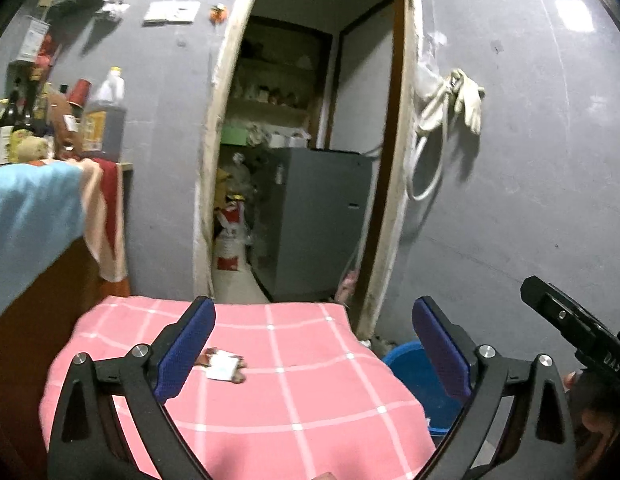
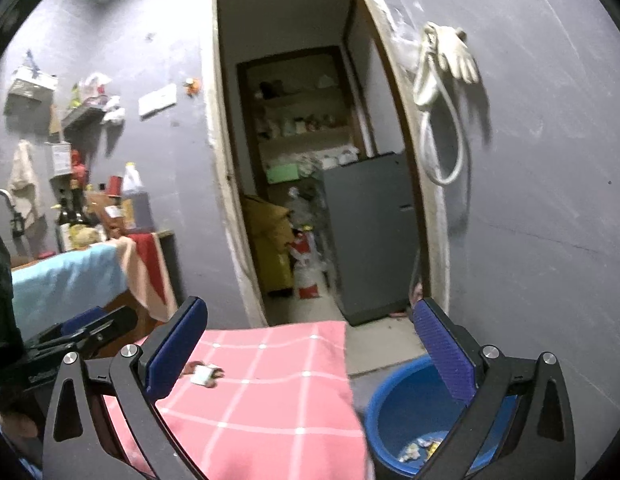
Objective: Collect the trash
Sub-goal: 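Move both open grippers back over the last trash on the cloth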
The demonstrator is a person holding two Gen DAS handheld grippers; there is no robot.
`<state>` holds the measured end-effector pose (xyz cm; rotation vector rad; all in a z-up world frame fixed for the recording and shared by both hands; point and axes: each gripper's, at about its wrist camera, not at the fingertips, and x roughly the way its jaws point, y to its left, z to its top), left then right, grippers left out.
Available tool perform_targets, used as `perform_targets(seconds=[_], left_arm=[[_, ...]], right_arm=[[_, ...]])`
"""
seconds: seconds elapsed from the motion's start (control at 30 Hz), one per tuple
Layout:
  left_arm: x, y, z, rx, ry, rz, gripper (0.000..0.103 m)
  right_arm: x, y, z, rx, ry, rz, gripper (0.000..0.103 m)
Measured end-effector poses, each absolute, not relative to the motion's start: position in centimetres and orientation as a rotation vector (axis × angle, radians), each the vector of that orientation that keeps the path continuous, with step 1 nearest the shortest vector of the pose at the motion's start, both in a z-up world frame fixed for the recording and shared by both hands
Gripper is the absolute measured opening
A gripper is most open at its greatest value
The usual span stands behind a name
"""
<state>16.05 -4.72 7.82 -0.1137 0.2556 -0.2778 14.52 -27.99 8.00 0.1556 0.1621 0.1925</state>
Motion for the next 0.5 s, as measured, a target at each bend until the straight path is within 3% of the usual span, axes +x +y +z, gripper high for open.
perform_targets(seconds=[0.5], left_arm=[[13.7, 3.3, 8.2, -0.157, 0.177, -0.098, 0.097]], right_arm=[[13.9, -21.7, 9.1, 0.092, 0.07, 0.303, 0.103]])
